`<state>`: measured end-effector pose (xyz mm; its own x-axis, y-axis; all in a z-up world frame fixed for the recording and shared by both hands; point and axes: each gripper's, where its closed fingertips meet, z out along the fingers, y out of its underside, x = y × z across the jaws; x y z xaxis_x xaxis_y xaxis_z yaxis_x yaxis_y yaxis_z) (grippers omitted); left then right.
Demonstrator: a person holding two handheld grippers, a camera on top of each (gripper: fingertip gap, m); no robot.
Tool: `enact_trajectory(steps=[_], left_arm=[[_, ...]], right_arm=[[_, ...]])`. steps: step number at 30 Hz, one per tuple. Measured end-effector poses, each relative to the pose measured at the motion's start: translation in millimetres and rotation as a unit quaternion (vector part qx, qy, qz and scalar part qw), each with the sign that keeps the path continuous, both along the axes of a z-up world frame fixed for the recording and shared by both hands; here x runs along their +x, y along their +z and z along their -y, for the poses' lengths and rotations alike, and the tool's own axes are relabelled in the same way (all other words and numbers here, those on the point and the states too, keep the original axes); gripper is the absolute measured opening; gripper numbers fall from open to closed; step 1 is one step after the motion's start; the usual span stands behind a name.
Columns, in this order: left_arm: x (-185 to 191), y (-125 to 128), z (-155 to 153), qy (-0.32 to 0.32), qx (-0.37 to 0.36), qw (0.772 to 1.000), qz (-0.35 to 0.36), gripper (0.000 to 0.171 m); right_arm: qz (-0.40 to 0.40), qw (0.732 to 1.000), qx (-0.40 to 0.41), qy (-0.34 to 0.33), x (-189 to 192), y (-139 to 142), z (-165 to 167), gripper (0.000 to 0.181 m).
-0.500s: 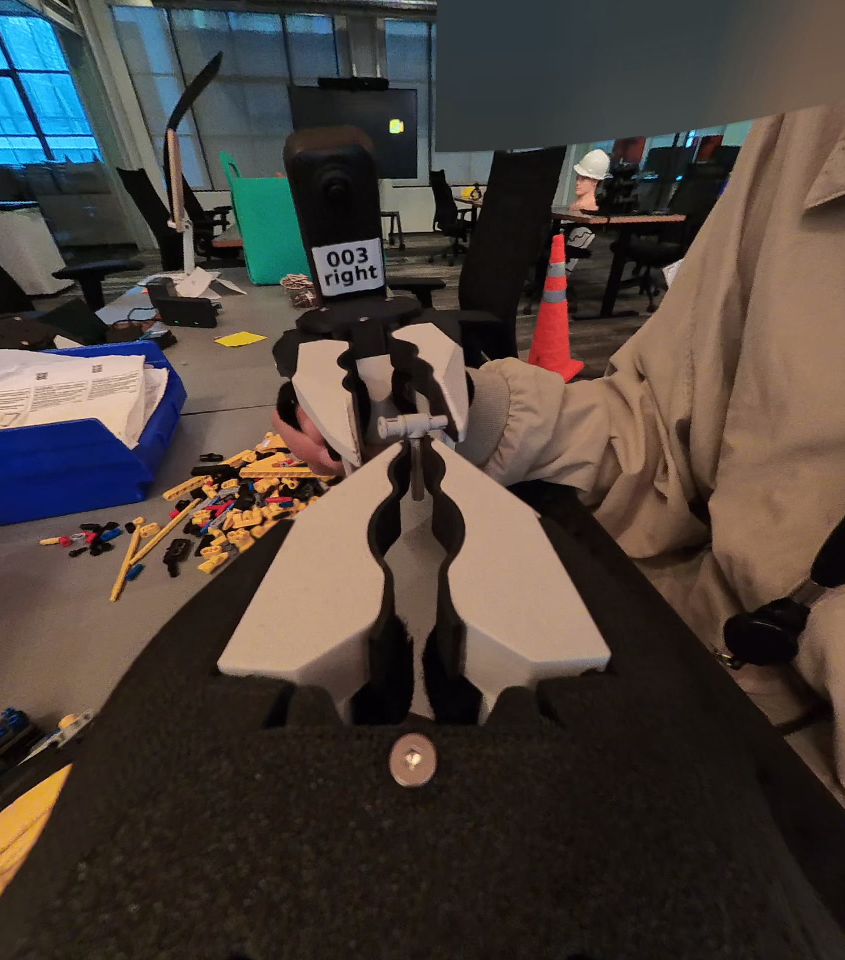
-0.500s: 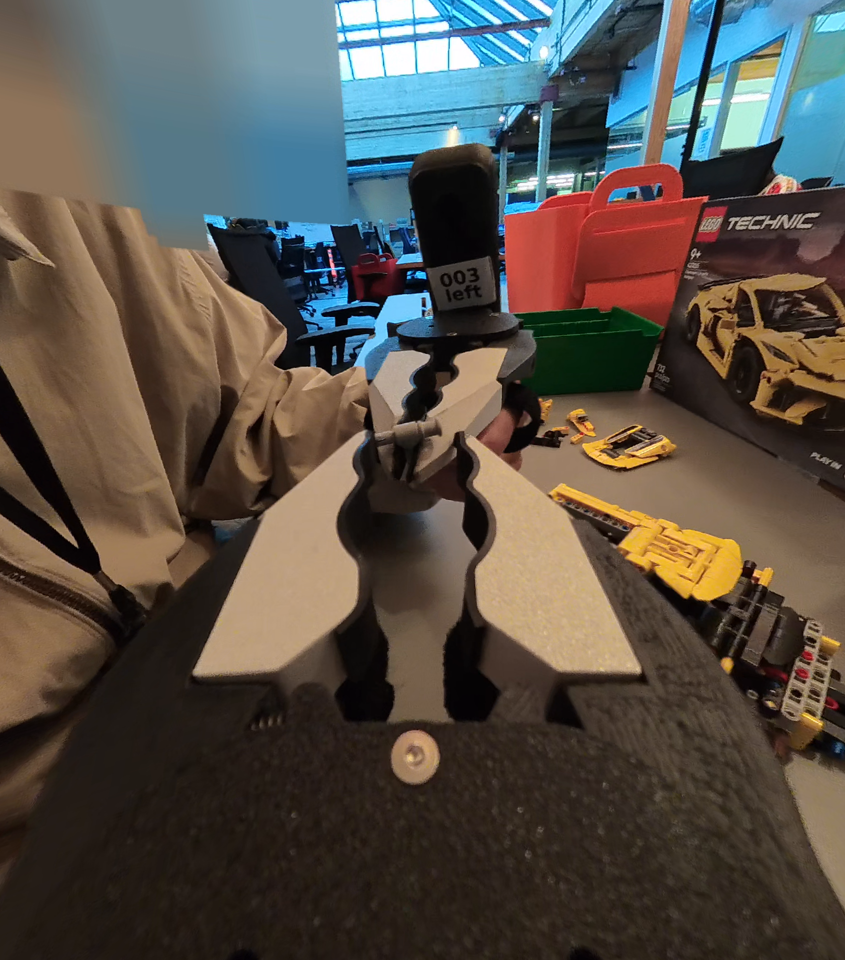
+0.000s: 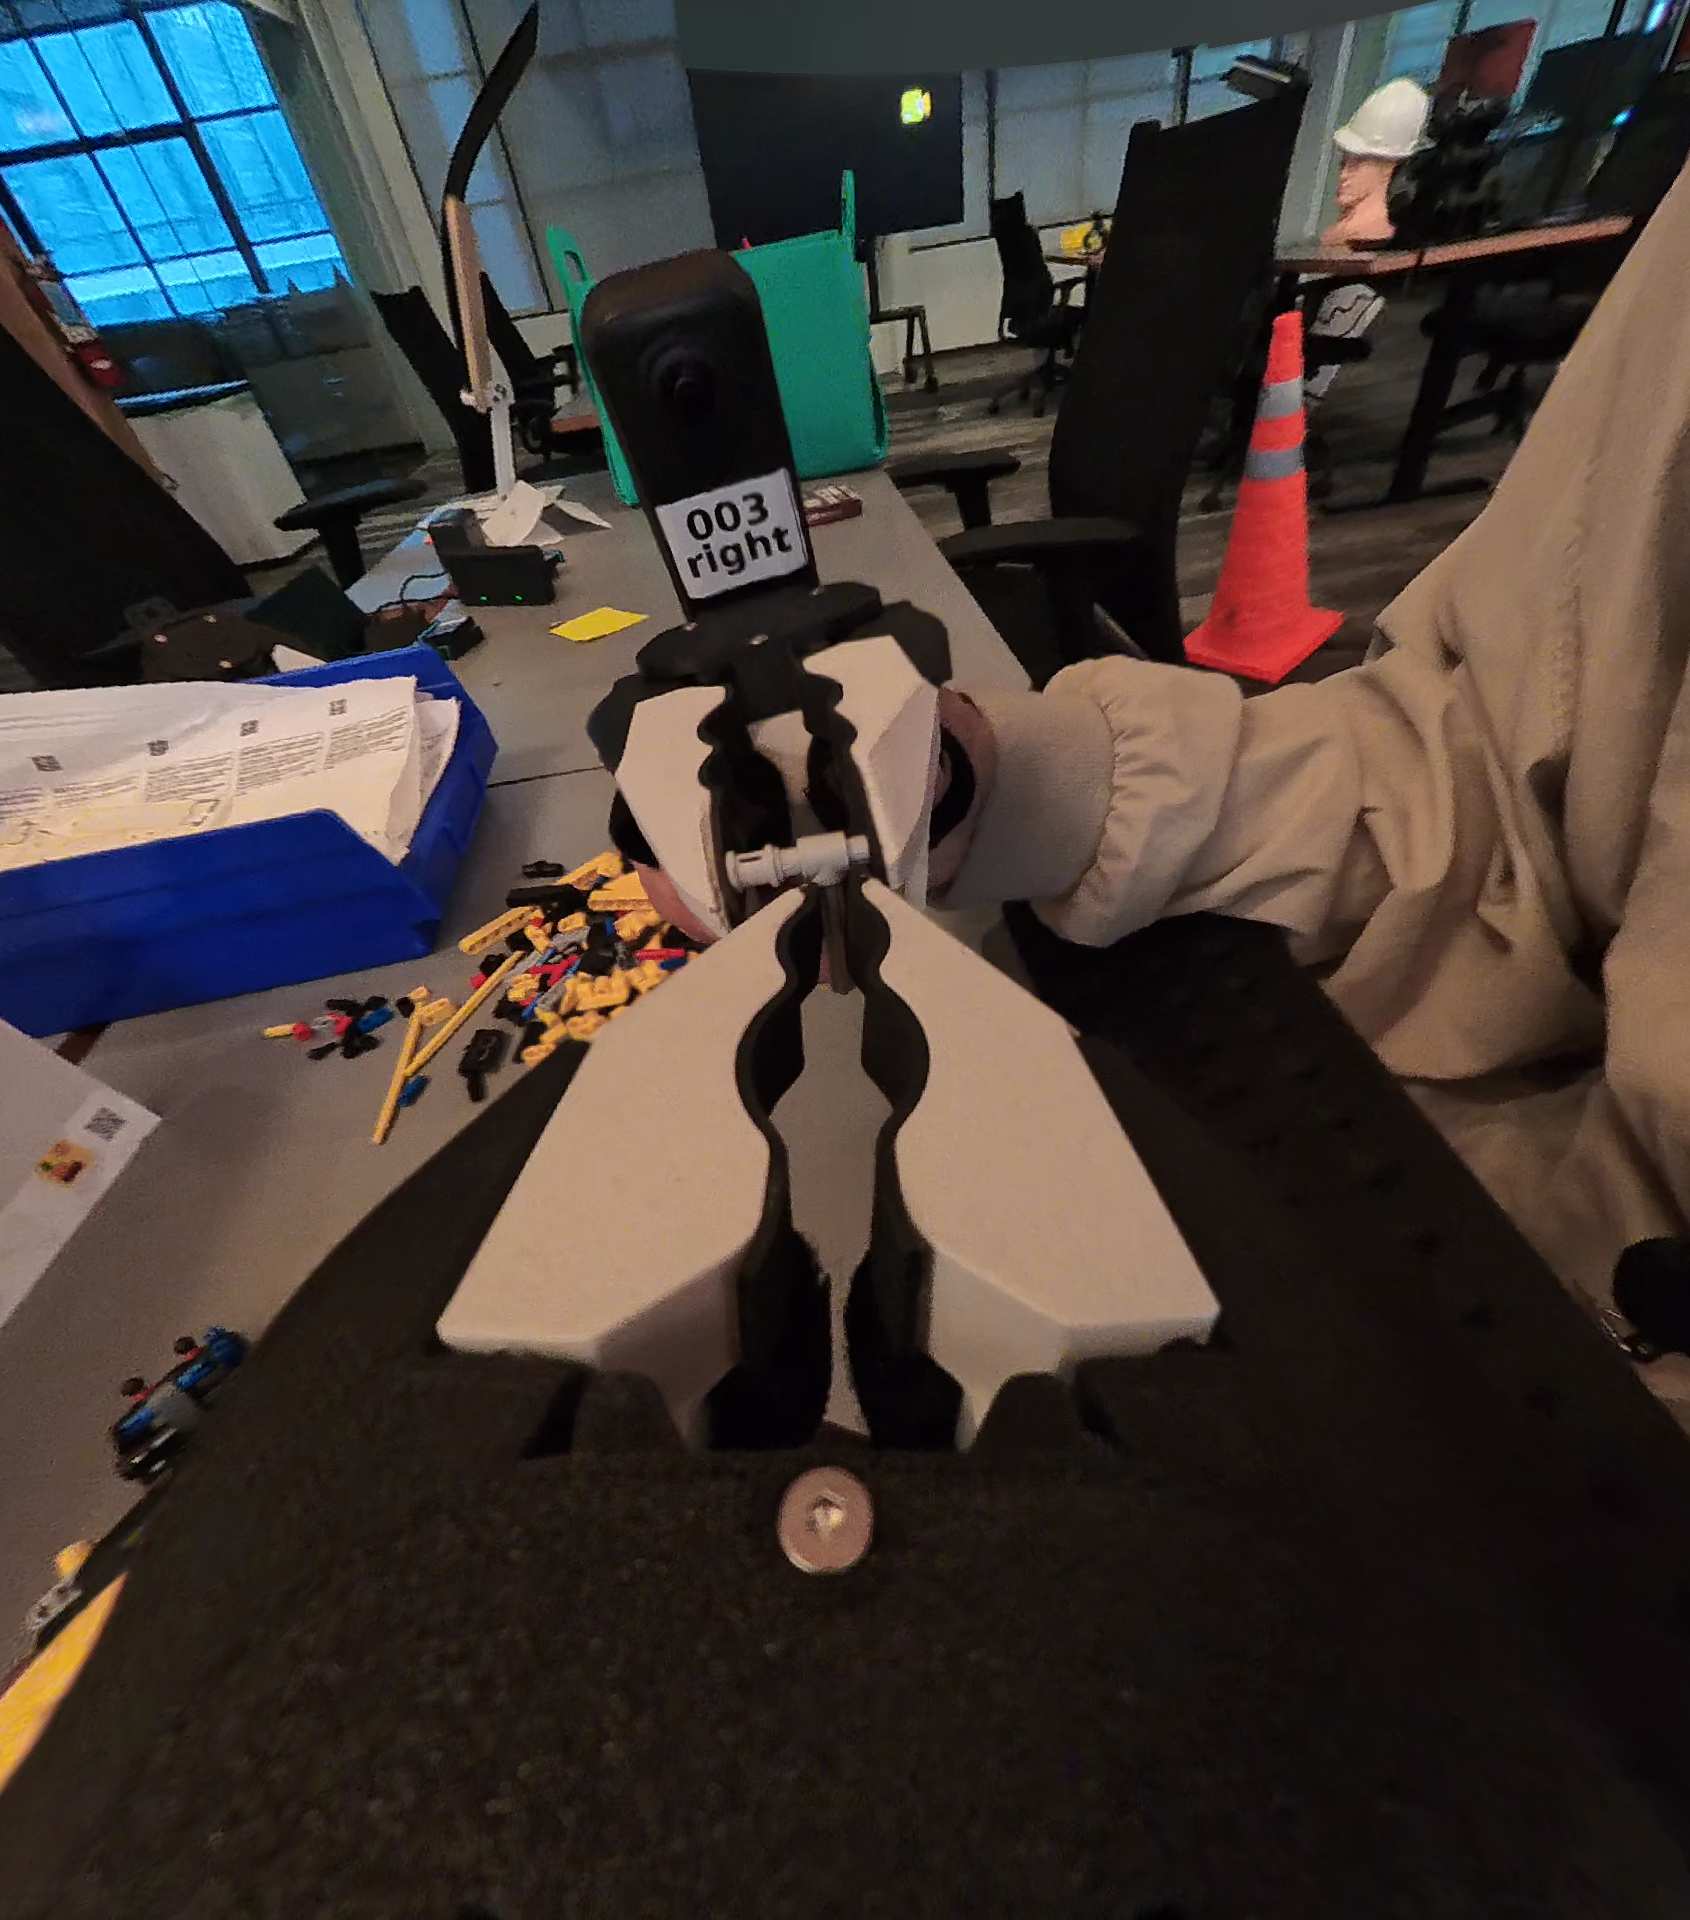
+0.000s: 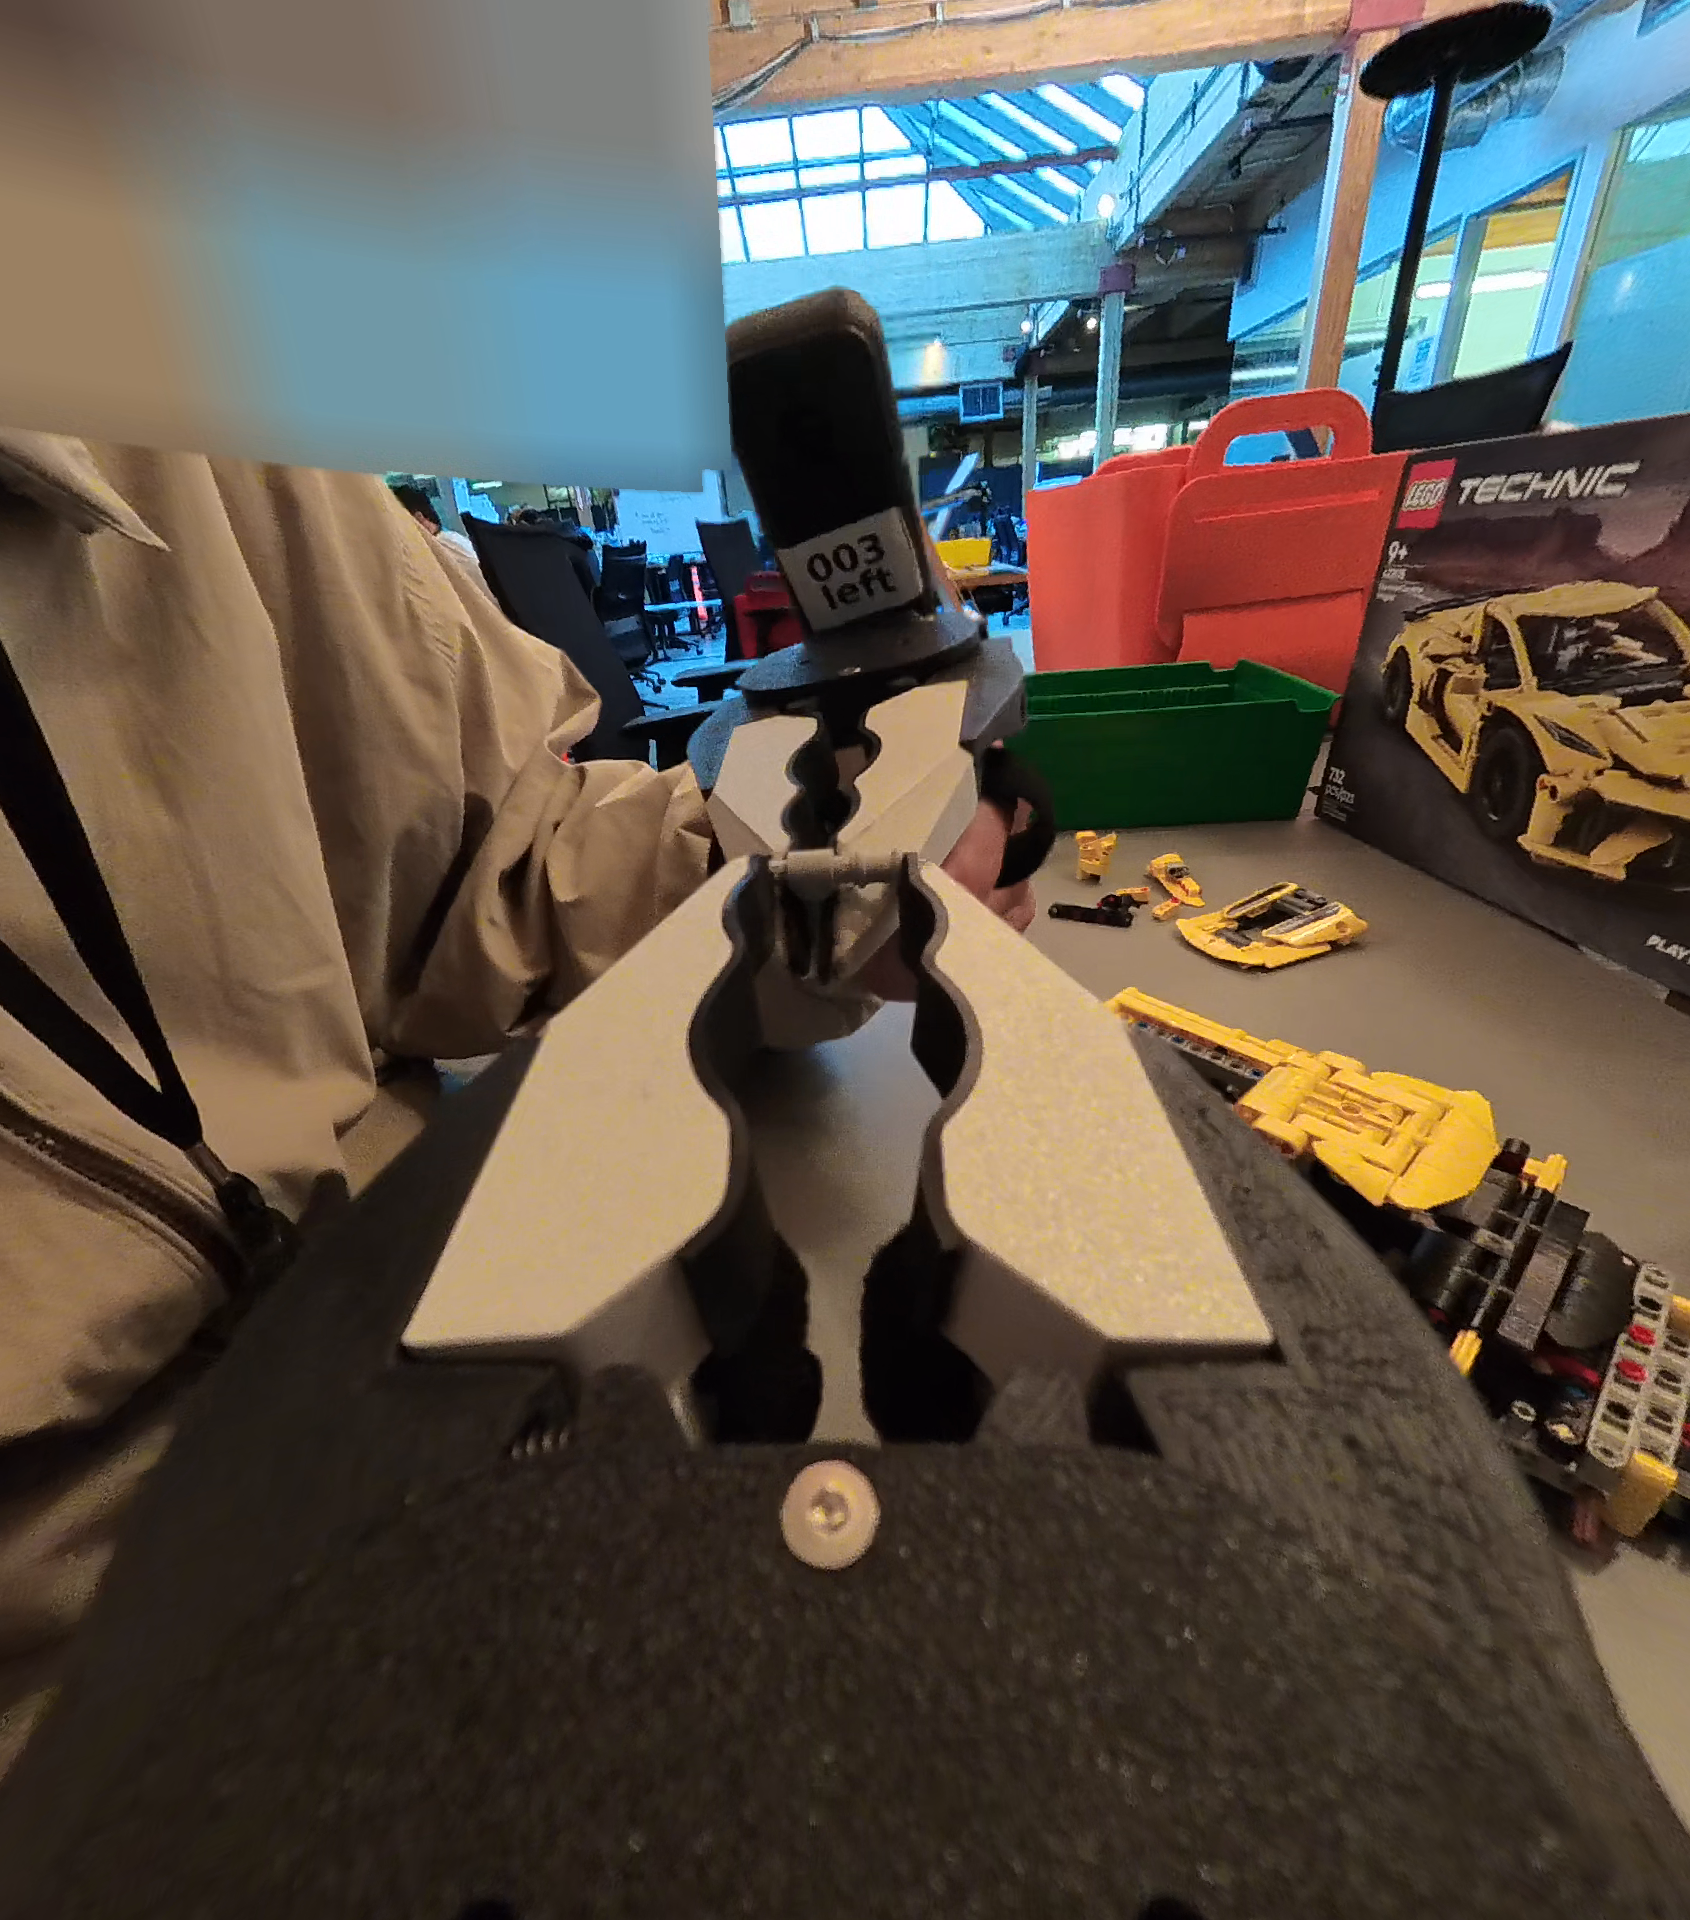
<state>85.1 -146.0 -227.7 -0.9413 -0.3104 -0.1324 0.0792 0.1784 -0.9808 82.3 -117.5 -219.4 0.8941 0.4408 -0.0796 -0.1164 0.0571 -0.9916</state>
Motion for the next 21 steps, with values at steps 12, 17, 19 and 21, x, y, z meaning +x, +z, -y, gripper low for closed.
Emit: enact_trajectory(steps=[12,17,19,21], left_arm=[[35,-24,-22,0.123,0.147,0.973,0.130,0.002],[62,-41,-34,0.209,0.241,0.922,0.219,0.003],[64,-45,-35,0.209,0.257,0.917,0.220,0.003],[65,-52,-36,0.207,0.274,0.913,0.220,0.003]], right_arm=[[-0.091,0.992,-0.066,-0.050,31,-13,-3,0.035],[-0.102,0.981,-0.133,-0.100,49,-36,-13,0.024],[-0.094,0.978,-0.147,-0.115,52,-42,-17,0.021],[-0.095,0.979,-0.133,-0.120,54,-37,-17,0.018]])
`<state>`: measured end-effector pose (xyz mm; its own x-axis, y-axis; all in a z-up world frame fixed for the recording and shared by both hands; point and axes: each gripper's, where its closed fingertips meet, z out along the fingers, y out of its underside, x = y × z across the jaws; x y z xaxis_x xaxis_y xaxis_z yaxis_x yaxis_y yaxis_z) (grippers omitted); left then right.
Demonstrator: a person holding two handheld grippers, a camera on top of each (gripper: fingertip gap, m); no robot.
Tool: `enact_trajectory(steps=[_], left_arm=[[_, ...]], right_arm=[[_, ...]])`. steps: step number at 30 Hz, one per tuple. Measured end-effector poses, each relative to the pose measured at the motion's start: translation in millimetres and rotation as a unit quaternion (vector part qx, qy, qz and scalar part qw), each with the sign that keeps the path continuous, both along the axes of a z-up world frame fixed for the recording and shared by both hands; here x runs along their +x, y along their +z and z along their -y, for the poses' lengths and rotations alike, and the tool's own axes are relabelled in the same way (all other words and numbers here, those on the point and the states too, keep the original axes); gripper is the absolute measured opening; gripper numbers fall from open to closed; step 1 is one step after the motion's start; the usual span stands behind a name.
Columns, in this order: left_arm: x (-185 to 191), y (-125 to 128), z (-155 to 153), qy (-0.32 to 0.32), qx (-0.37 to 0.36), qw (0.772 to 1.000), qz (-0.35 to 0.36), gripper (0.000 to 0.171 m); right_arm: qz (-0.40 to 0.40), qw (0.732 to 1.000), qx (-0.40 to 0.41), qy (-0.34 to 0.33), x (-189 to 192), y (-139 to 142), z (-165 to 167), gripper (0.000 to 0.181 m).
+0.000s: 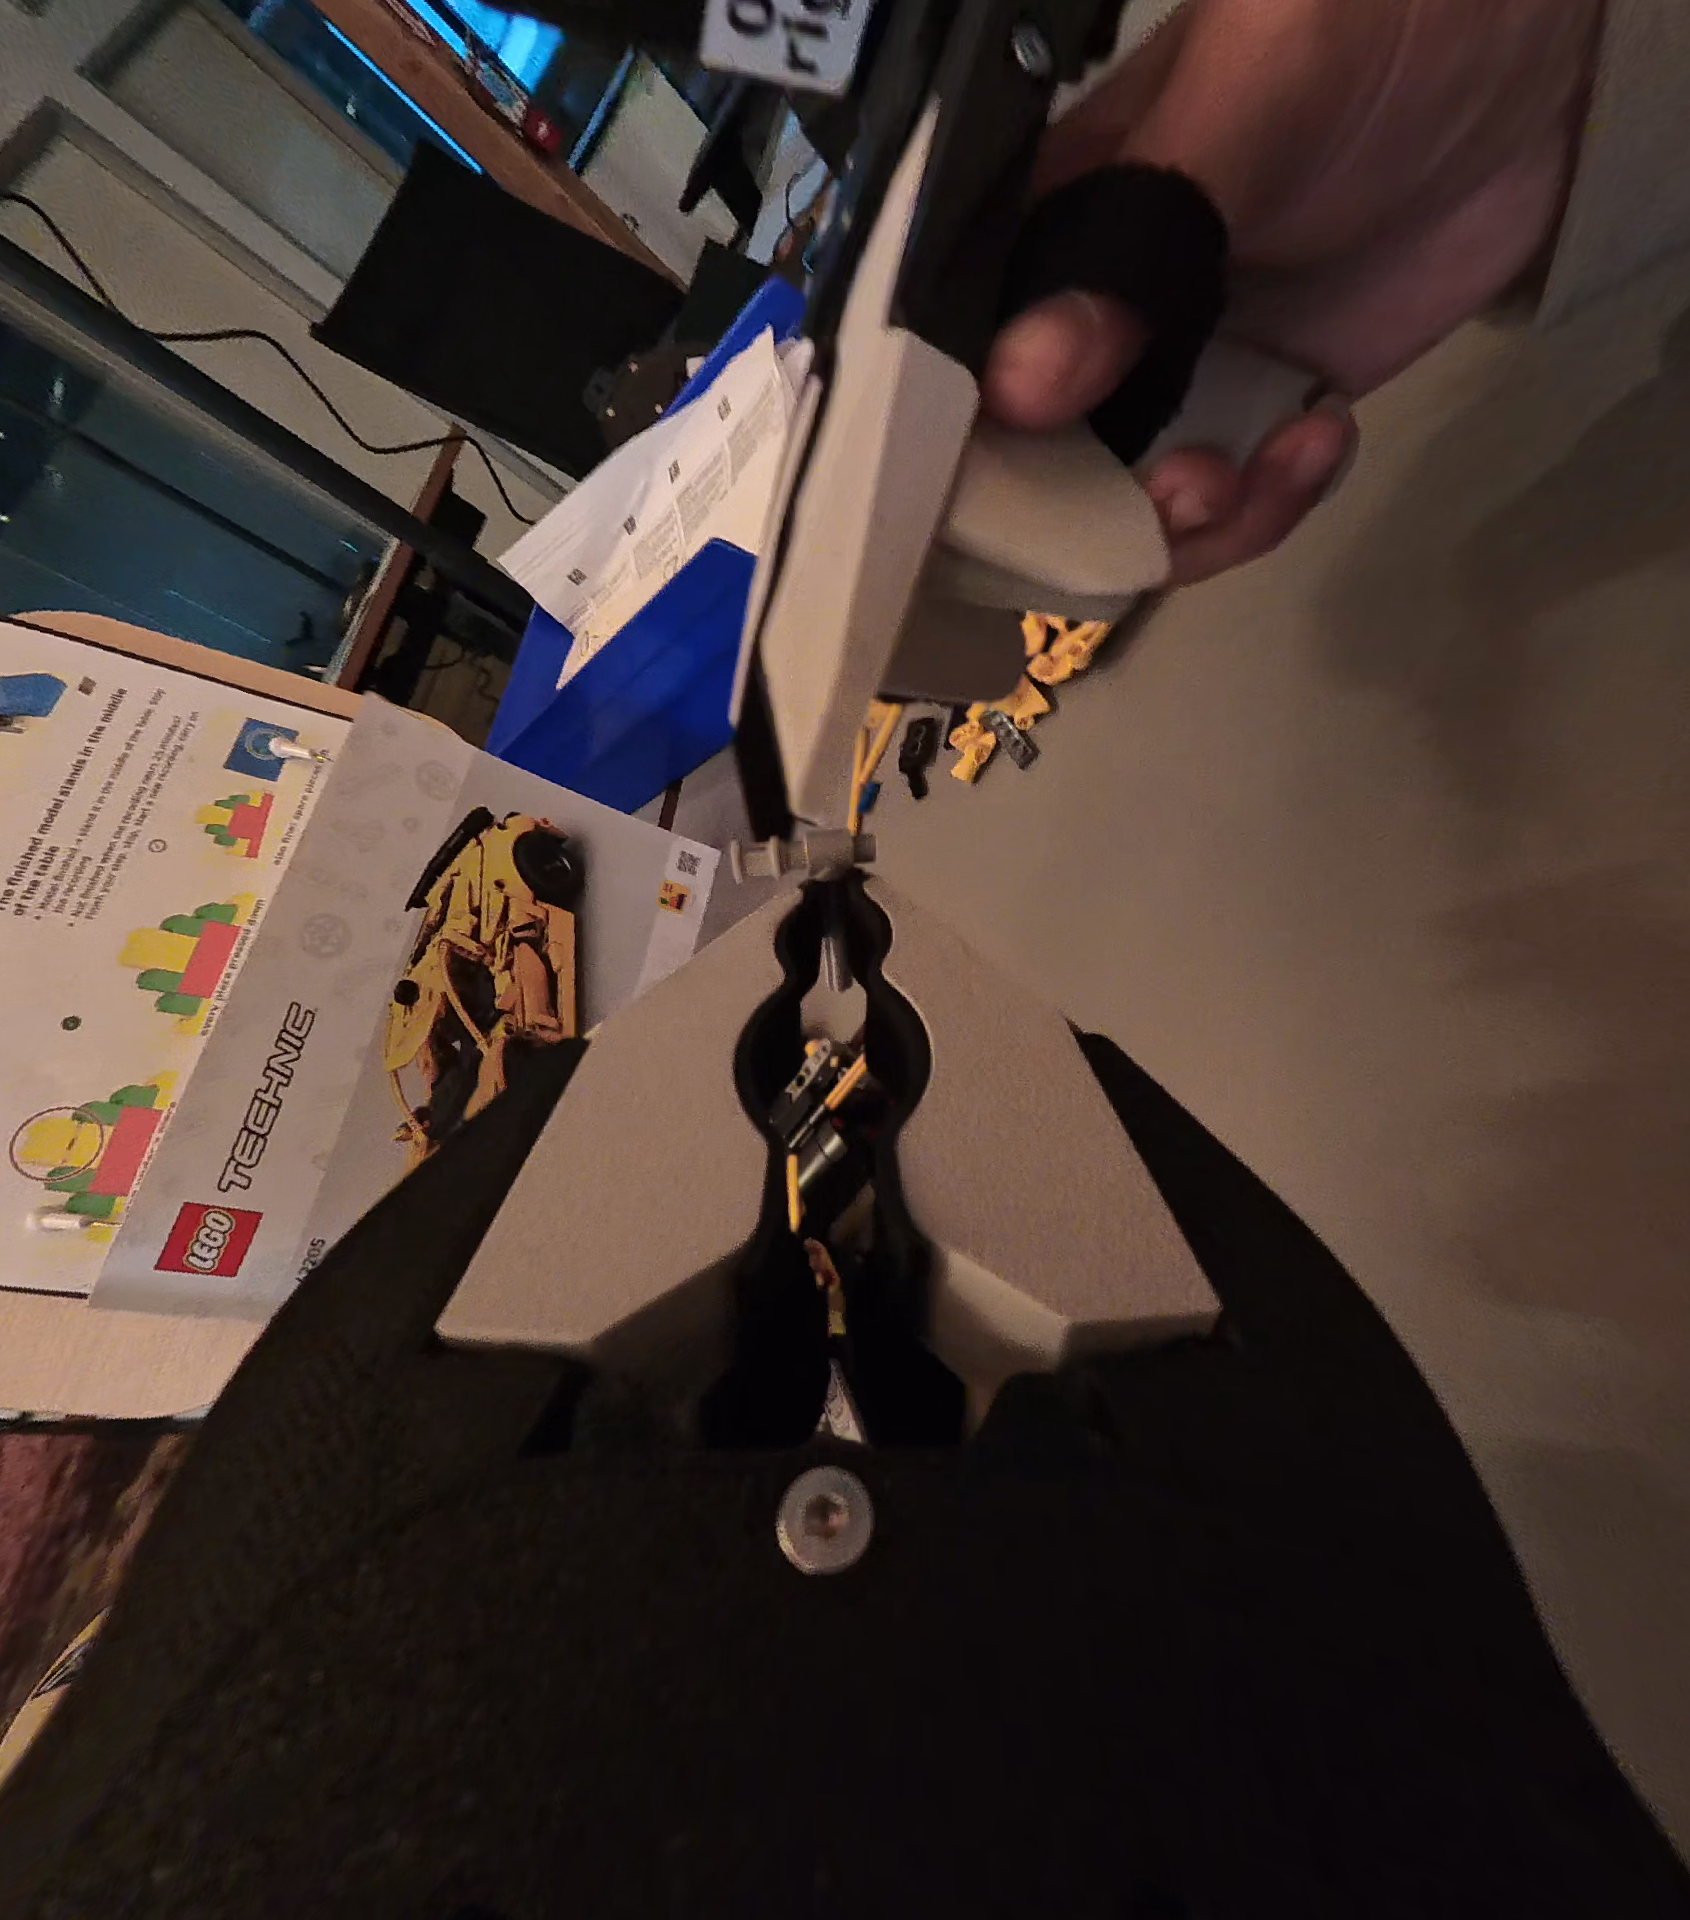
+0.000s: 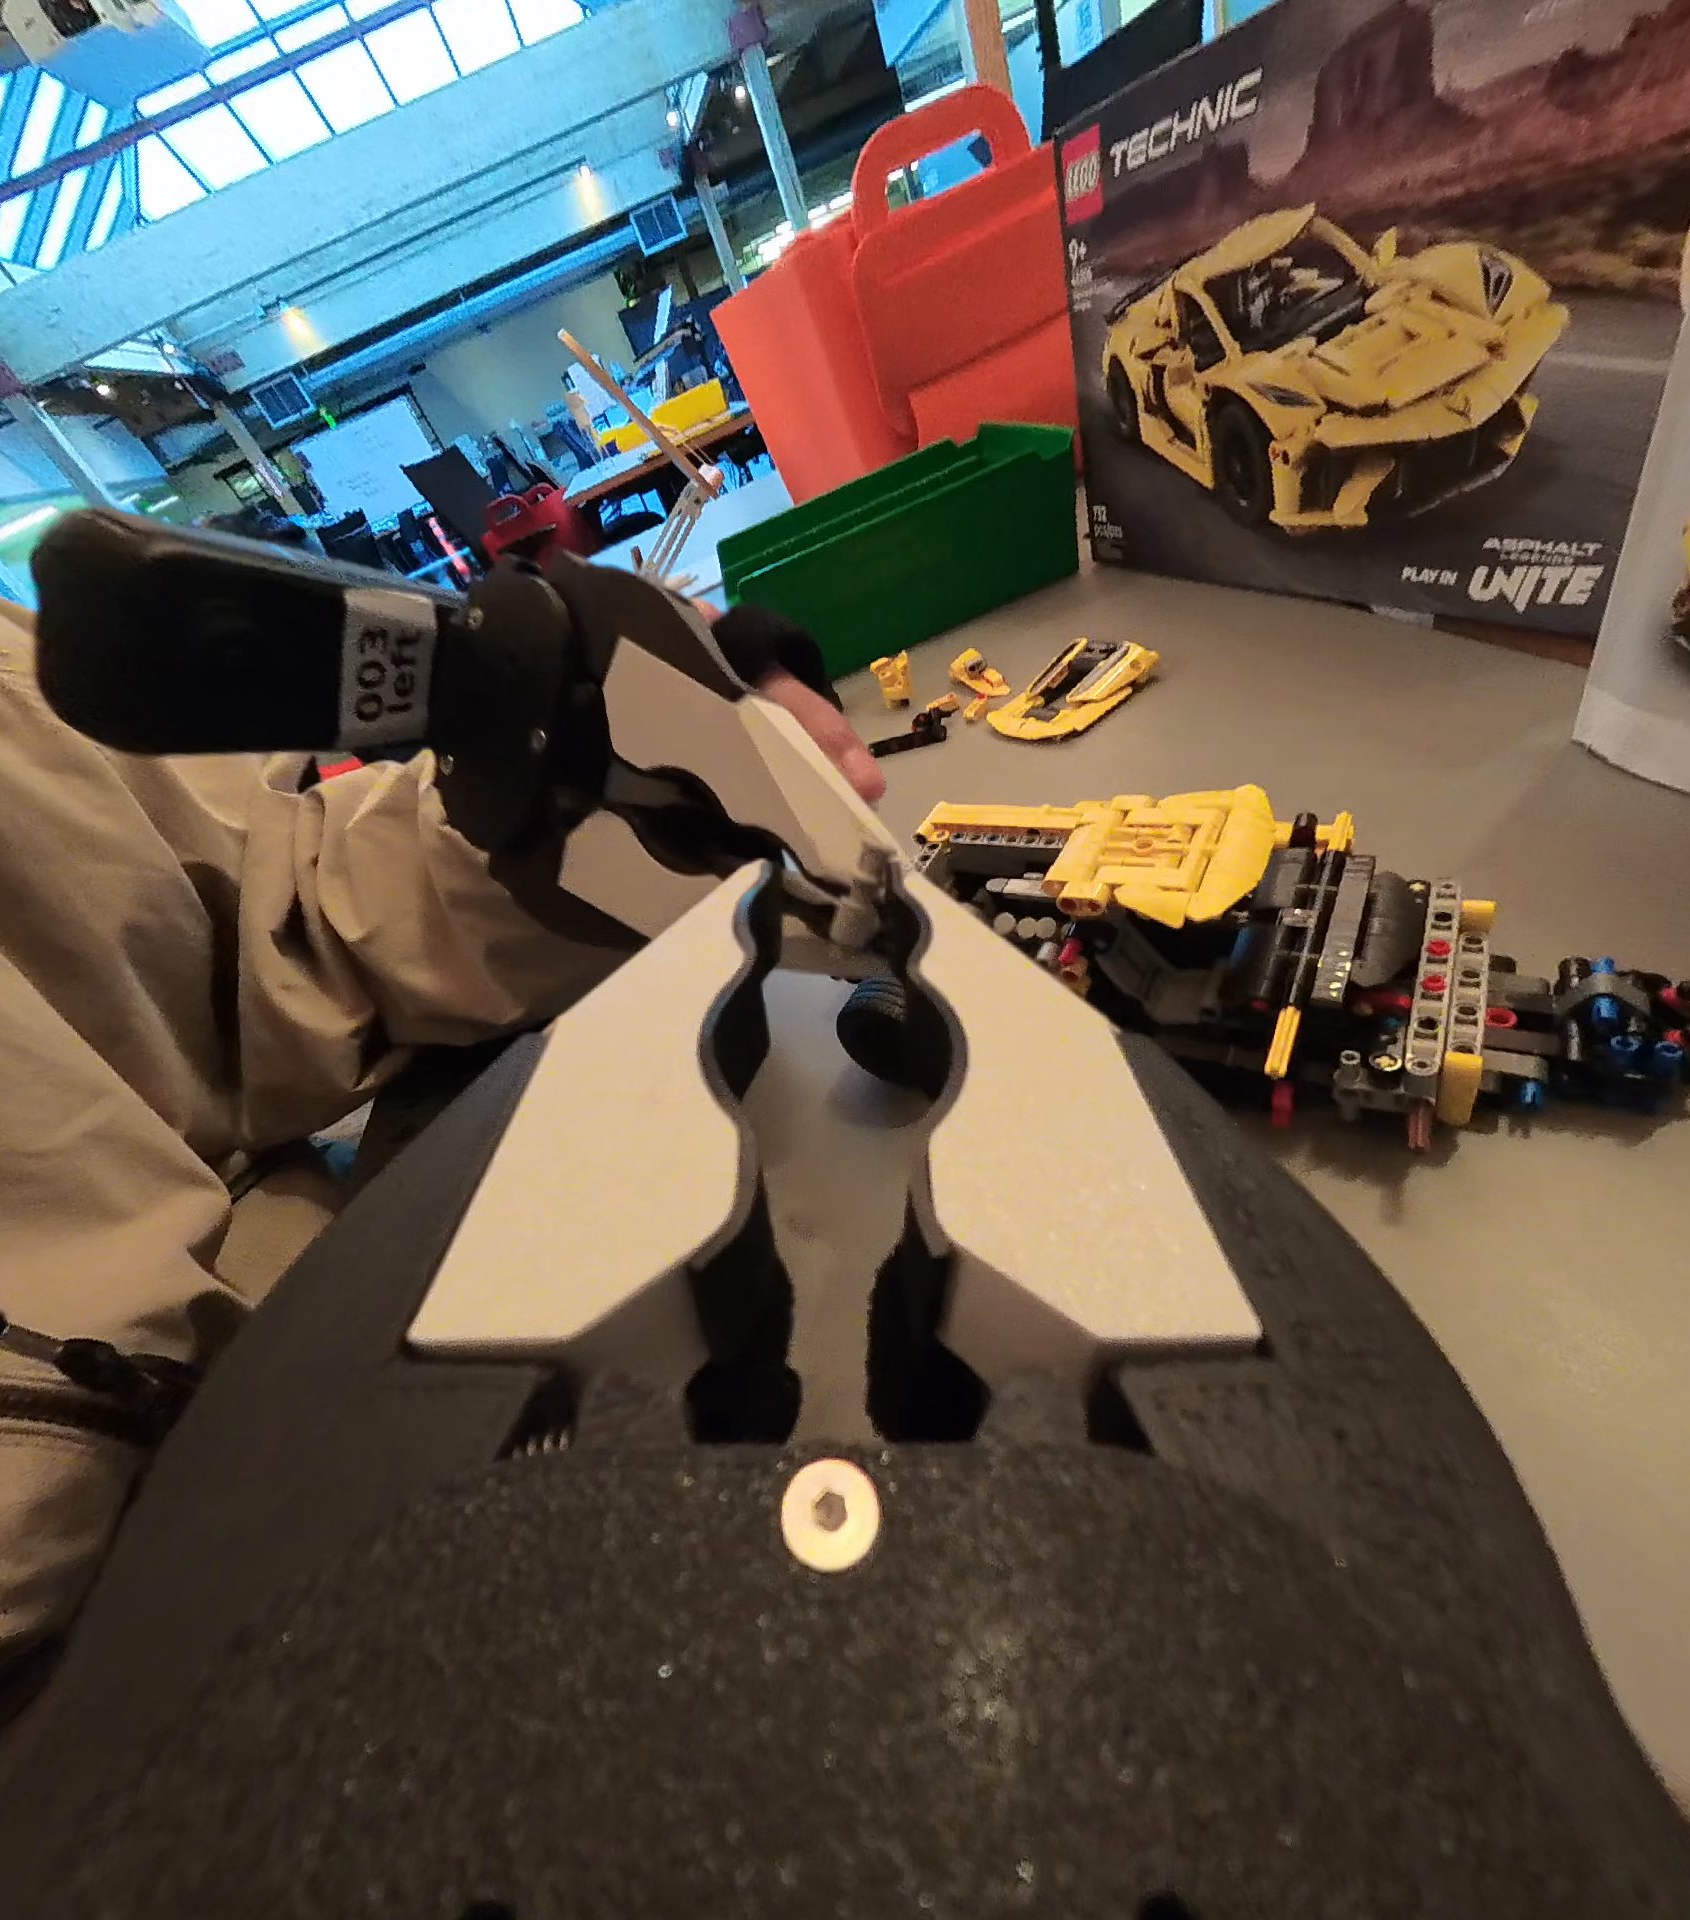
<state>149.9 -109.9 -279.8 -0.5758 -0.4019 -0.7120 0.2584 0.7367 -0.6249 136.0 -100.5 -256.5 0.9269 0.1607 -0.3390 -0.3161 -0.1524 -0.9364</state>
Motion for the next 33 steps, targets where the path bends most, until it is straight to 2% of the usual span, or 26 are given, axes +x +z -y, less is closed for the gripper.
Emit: enact_trajectory(steps=[7,12,17,20,25,26,27,28,30,32,33], left_arm=[[7,-14,-3,0.029,0.086,0.995,0.042,0.002],[7,-14,-2,0.031,0.090,0.995,0.043,0.002],[6,-15,1,0.029,0.107,0.992,0.060,0.002],[6,-6,2,0.033,0.130,0.986,0.101,0.002],[7,-30,-3,0.038,0.246,0.962,0.114,0.002],[-2,-43,6,0.001,0.254,0.963,0.085,0.002],[-18,-60,26,-0.052,0.244,0.967,0.059,0.002],[-24,-71,38,-0.061,0.249,0.965,0.057,0.002],[-17,-57,44,-0.040,0.235,0.967,0.092,0.002],[-17,-38,45,-0.031,0.145,0.988,0.048,0.002],[-16,-37,43,-0.025,0.128,0.991,0.034,0.002]], right_arm=[[0.006,1.000,-0.026,-0.016,6,-10,0,0.008],[0.001,0.999,-0.042,-0.026,11,-16,-1,0.016],[-0.006,0.998,-0.053,-0.017,7,-19,-2,0.005],[-0.053,0.998,-0.029,0.000,6,-10,0,0.004],[-0.077,0.995,-0.067,-0.014,11,-30,-5,0.004],[-0.088,0.995,-0.019,-0.031,17,-14,-5,0.005],[-0.121,0.989,0.072,-0.037,23,19,2,0.003],[-0.128,0.987,0.083,-0.044,31,27,7,0.004],[-0.107,0.991,0.032,-0.069,41,8,9,0.004],[-0.149,0.984,0.064,-0.068,44,14,18,0.004],[-0.161,0.982,0.059,-0.077,51,11,24,0.004]])
